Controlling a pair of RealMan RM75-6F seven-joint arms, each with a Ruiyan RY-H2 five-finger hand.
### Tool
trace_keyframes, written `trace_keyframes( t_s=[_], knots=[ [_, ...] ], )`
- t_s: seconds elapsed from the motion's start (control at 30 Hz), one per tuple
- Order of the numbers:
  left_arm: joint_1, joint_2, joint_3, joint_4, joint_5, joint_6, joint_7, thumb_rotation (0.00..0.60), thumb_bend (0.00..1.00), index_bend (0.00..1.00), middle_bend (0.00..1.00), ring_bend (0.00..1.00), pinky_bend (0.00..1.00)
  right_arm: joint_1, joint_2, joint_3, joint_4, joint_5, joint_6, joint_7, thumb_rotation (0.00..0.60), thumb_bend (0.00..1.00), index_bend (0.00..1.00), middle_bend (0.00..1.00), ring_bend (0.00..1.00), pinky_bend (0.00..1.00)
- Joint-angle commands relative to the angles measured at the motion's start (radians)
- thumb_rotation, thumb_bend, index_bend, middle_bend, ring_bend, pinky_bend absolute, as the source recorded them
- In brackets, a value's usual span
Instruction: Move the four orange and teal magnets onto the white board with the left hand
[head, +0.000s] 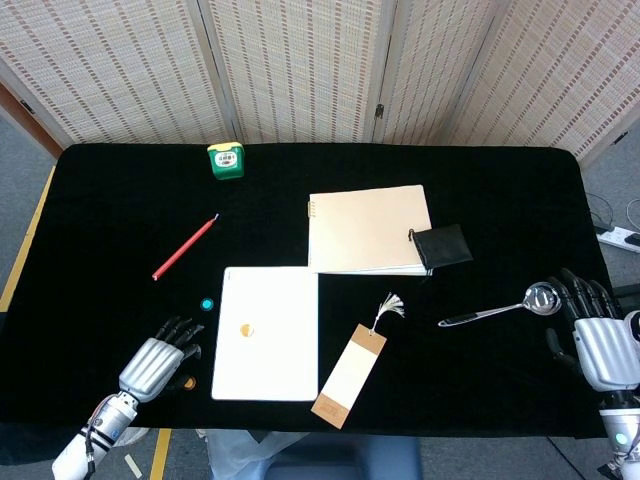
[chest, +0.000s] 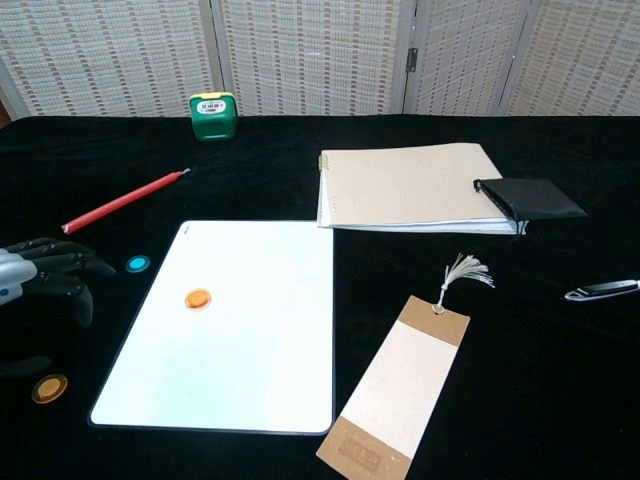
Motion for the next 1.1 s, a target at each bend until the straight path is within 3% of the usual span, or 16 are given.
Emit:
trace_keyframes(
  t_s=[0.03, 1.1],
  knots=[
    [0.015, -0.003, 0.015, 0.007, 0.012, 0.007, -0.002, 0.600, 0.37, 0.44, 0.15, 0.04, 0.00, 0.001, 0.000, -0.001, -0.002, -0.002, -0.001, -0.002, 0.600, 0.53, 0.00, 0.02, 0.03, 0.02],
    [0.048, -0.052, 0.015, 0.064, 0.004, -0.043, -0.025, 0.600, 0.38, 0.45, 0.15, 0.04, 0.00, -0.006, 0.006, -0.009, -0.015, -0.007, 0.013, -0.014, 0.600, 0.53, 0.00, 0.02, 0.02, 0.01]
  ],
)
